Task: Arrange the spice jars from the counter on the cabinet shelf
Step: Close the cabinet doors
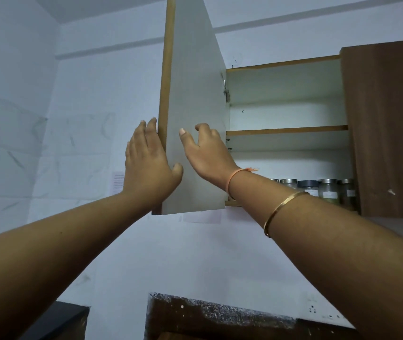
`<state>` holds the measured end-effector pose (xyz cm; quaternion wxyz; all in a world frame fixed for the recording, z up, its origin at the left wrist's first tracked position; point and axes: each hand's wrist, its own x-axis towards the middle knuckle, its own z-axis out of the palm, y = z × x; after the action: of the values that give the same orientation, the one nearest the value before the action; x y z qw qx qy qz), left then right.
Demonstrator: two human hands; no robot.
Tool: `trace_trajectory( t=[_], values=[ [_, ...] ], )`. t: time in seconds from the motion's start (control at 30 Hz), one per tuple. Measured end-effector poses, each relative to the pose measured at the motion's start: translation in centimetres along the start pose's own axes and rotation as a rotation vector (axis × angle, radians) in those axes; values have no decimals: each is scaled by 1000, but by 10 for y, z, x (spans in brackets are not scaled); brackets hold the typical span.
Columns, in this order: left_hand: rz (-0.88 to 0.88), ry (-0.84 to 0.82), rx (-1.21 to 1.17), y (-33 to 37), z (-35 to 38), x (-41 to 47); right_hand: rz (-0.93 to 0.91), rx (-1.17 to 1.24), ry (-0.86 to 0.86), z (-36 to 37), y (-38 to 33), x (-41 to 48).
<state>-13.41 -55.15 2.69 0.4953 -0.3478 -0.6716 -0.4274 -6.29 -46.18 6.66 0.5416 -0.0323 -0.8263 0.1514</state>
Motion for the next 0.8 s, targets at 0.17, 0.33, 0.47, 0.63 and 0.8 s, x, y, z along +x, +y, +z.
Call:
trace_trajectory(
  t=[0.17,0.33,0.47,0.63,0.8],
  values=[
    [-85,-114,-172,-25,-2,11,90,52,13,23,-17,-1],
    [-95,-186,-432,-34,13,9,174,79,2,37,-26,-3],
    [-107,-245,-620,-34,31,6,235,123,-29,43,-36,0],
    [-96,-198,-790,-28,39,3,265,82,17,47,-39,10],
    [-154,-182,-885,-15,37,-8,192,0,66,45,-30,8]
  ],
)
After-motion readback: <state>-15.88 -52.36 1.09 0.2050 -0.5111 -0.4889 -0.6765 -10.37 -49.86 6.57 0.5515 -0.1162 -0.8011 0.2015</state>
